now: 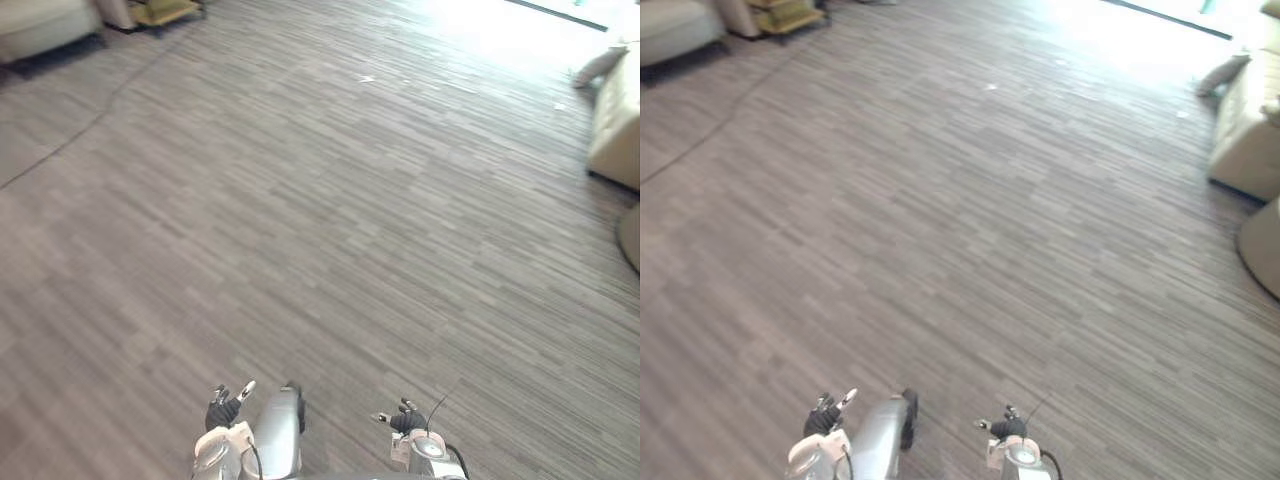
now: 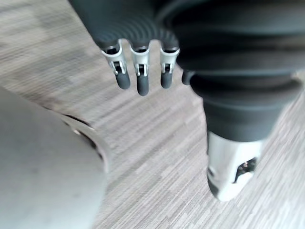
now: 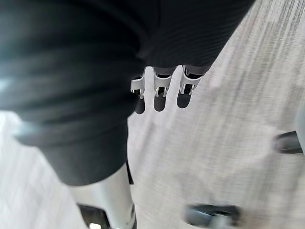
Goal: Pick up cushions and gather them together orderly.
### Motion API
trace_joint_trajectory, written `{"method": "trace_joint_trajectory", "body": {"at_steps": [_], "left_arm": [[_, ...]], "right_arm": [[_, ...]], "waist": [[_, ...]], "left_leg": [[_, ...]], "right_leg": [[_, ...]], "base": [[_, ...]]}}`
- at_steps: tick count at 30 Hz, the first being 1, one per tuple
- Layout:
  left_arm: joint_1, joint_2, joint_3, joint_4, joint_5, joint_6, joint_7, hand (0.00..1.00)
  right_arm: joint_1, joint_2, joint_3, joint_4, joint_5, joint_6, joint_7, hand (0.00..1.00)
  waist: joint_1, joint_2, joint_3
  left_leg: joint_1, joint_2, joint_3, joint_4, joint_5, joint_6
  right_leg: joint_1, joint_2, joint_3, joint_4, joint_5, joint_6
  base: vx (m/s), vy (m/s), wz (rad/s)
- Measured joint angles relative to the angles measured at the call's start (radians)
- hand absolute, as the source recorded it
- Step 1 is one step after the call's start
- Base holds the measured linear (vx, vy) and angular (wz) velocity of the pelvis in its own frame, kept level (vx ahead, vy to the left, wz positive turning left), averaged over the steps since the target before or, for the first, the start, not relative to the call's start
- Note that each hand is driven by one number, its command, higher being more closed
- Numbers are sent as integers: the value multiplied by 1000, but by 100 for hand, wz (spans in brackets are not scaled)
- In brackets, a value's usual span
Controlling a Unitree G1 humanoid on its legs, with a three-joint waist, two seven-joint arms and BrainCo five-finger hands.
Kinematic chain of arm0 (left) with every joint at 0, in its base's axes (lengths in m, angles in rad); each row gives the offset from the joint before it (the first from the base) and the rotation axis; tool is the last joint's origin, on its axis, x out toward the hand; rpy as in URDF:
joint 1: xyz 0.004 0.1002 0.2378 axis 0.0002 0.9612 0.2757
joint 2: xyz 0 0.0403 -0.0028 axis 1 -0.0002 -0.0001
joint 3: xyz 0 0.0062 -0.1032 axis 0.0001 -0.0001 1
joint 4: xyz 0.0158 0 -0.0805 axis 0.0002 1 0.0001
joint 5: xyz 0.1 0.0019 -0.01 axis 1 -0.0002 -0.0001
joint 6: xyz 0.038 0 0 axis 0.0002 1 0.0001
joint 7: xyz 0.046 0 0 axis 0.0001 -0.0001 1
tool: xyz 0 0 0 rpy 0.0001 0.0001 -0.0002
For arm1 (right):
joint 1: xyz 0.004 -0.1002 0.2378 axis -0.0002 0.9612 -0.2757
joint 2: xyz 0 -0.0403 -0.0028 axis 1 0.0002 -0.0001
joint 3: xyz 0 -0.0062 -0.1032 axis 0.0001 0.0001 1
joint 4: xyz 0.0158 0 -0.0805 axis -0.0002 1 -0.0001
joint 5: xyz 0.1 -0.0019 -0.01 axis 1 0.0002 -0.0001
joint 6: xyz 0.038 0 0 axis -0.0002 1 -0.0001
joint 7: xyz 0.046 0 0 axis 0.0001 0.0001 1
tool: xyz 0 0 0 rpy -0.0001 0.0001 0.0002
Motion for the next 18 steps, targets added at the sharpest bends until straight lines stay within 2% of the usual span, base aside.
{"method": "trace_joint_trajectory", "body": {"at_steps": [1, 2, 3, 4, 6, 8, 10, 11, 12, 13, 14, 15, 16, 17, 18], "left_arm": [[-5, 0, -1, 18, 5, 3, 3, 0], [-13, 0, -7, 47, 6, 6, 8, 0], [-18, 0, -8, 58, 6, 6, 11, 0], [-29, 1, -9, 67, 6, 8, 13, 0], [-36, 13, -18, 94, 9, 11, 17, 0], [-41, 21, -28, 112, 24, 20, 17, 0], [-40, 18, -38, 115, 40, 20, 16, 0], [-33, 16, -42, 116, 48, 21, 15, 0], [-26, 18, -47, 115, 56, 20, 14, 0], [-21, 17, -57, 115, 61, 21, 11, 0], [-23, 10, -61, 122, 68, 22, 9, 0], [-23, -9, -57, 122, 75, 25, 6, 0], [-25, -23, -51, 112, 75, 26, 2, 0], [-24, -34, -43, 110, 74, 26, 0, 0], [-25, -42, -36, 103, 75, 26, -2, 0]], "right_arm": [[6, -6, 0, 4, -7, -6, 1, 0], [29, -7, -2, -7, -14, -7, 1, 0], [35, -7, -3, -30, -22, -12, 1, 0], [38, -6, -5, -49, -22, -20, 1, 0], [36, -7, -15, -76, -22, -30, 1, 0], [34, -7, -57, -79, -21, -33, 1, 0], [21, -6, -81, -79, -21, -32, 2, 0], [16, -5, -82, -80, -22, -33, 2, 0], [17, -5, -80, -79, -22, -32, 3, 0], [19, -4, -82, -76, -22, -31, 5, 0], [17, -5, -85, -76, -22, -31, 9, 0], [18, -11, -86, -80, -21, -31, 10, 0], [16, -23, -77, -87, -20, -31, 11, 0], [15, -28, -68, -91, -20, -30, 11, 0], [6, -30, -66, -84, -18, -28, 8, 0]], "waist": [[-13, 17, 14], [-26, 29, 18], [-31, 35, 18], [-45, 43, 21], [-55, 43, 27], [-63, 35, 27], [-82, 39, 26], [-96, 42, 24], [-103, 41, 20], [-111, 48, 6], [-114, 64, -1], [-114, 94, -21], [-110, 129, -15], [-105, 151, -12], [-103, 171, 4]], "left_leg": [[87, -4, 7, -22, -33, -1], [173, -8, 11, -74, -46, -1], [214, -9, 13, -113, -52, 0], [278, -9, 17, -172, -70, 3], [360, -11, 29, -229, -88, -16], [477, -41, 49, -320, -101, -34], [548, -62, 33, -369, -124, -53], [592, -61, 6, -378, -148, -85], [616, -59, -15, -372, -157, -101], [617, -42, -70, -310, -164, -114], [596, -19, -99, -247, -165, -115], [499, 22, -145, -26, -147, -141], [392, 52, -174, 225, -43, -146], [330, 74, -178, 355, 52, -153], [247, 114, -166, 534, 33, -141]], "right_leg": [[-78, -10, -58, 198, 22, 37], [-155, -19, -133, 296, 6, 7], [-201, -25, -182, 312, -8, -18], [-283, -34, -275, 285, -31, -62], [-375, -39, -403, 120, -36, -87], [-417, -33, -489, -205, 42, -116], [-448, -21, -503, -363, 115, -143], [-449, -11, -507, -382, 136, -183], [-440, -9, -505, -375, 157, -223], [-442, -5, -500, -327, 243, -299], [-440, 6, -508, -297, 219, -288], [-419, 25, -530, -289, 171, -292], [-384, 58, -524, -300, 132, -294], [-356, 79, -508, -313, 114, -299], [-272, 113, -480, -347, 86, -301]], "base": [[523, 292, -55], [616, 330, -44], [561, 259, -31], [423, 156, -25], [406, 138, -15], [480, 106, 5], [617, 58, 34], [832, -4, 60], [745, -51, 76], [634, -90, 61], [785, -150, 54], [772, -161, 9], [904, -161, -17], [735, -72, -55], [848, -36, -54]]}}
